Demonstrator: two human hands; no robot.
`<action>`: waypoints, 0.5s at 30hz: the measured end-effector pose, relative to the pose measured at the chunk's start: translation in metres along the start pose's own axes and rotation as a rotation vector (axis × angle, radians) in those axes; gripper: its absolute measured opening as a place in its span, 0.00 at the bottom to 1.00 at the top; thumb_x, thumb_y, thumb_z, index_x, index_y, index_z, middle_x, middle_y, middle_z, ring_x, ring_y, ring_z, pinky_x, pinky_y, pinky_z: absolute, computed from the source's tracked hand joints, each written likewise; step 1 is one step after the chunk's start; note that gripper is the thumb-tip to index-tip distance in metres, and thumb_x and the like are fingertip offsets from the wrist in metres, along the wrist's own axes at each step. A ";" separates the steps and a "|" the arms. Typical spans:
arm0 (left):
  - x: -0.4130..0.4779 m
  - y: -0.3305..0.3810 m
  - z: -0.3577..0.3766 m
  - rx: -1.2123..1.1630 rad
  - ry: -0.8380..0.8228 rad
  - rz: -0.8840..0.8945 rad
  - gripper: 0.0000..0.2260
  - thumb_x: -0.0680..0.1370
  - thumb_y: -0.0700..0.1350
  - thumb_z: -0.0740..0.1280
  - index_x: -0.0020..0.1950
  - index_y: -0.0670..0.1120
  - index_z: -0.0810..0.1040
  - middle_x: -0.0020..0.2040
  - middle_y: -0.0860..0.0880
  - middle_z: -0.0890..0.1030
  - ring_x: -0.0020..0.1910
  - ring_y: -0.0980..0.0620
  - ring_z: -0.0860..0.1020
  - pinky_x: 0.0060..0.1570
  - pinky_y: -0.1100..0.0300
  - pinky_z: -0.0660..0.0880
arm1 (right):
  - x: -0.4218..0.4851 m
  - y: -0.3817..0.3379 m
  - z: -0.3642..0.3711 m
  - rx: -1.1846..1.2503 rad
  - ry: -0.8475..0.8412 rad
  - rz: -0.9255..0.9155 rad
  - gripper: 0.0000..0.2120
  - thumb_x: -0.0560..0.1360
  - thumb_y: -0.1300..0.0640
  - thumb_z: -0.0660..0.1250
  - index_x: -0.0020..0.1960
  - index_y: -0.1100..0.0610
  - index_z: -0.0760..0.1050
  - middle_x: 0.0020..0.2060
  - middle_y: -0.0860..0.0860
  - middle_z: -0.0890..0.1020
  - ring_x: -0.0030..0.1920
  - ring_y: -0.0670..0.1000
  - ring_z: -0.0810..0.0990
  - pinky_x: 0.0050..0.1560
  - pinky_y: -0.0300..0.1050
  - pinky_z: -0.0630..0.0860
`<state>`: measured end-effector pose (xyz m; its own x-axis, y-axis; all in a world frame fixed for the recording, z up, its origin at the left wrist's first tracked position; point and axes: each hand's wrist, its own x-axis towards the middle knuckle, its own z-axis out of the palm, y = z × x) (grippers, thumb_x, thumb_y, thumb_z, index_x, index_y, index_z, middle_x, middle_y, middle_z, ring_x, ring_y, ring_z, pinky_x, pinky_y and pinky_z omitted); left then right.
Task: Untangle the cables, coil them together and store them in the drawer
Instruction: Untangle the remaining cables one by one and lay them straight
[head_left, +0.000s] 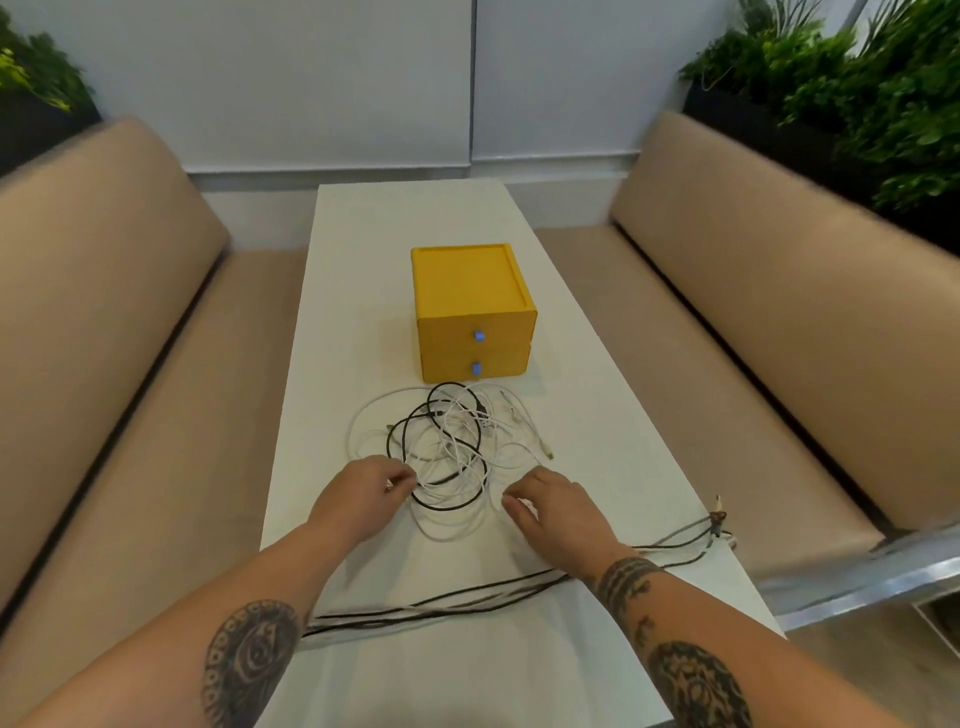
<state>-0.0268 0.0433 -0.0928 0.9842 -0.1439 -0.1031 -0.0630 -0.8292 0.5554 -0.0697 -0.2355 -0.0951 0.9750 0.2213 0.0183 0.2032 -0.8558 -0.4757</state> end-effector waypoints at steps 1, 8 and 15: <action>0.005 0.001 0.000 0.002 -0.005 0.000 0.08 0.79 0.53 0.67 0.54 0.54 0.84 0.51 0.55 0.82 0.46 0.57 0.78 0.49 0.59 0.75 | 0.003 -0.006 0.002 0.024 0.008 0.015 0.14 0.81 0.43 0.60 0.57 0.47 0.81 0.52 0.44 0.79 0.53 0.48 0.78 0.56 0.48 0.73; 0.012 0.001 0.011 0.060 -0.132 0.093 0.08 0.74 0.54 0.73 0.52 0.56 0.84 0.49 0.56 0.79 0.50 0.56 0.77 0.53 0.56 0.75 | 0.022 -0.040 0.015 0.134 0.007 0.104 0.13 0.79 0.45 0.64 0.59 0.48 0.80 0.54 0.45 0.81 0.50 0.47 0.79 0.57 0.47 0.74; 0.017 -0.005 0.017 0.200 -0.211 0.245 0.07 0.76 0.54 0.71 0.50 0.56 0.85 0.47 0.60 0.74 0.51 0.56 0.73 0.51 0.55 0.74 | 0.029 -0.041 0.029 0.037 -0.190 0.120 0.14 0.78 0.47 0.65 0.63 0.47 0.79 0.62 0.46 0.79 0.62 0.50 0.77 0.64 0.48 0.71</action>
<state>-0.0124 0.0358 -0.1118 0.8817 -0.4414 -0.1667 -0.3434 -0.8426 0.4147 -0.0528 -0.1801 -0.1008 0.9570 0.2056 -0.2048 0.0795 -0.8645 -0.4963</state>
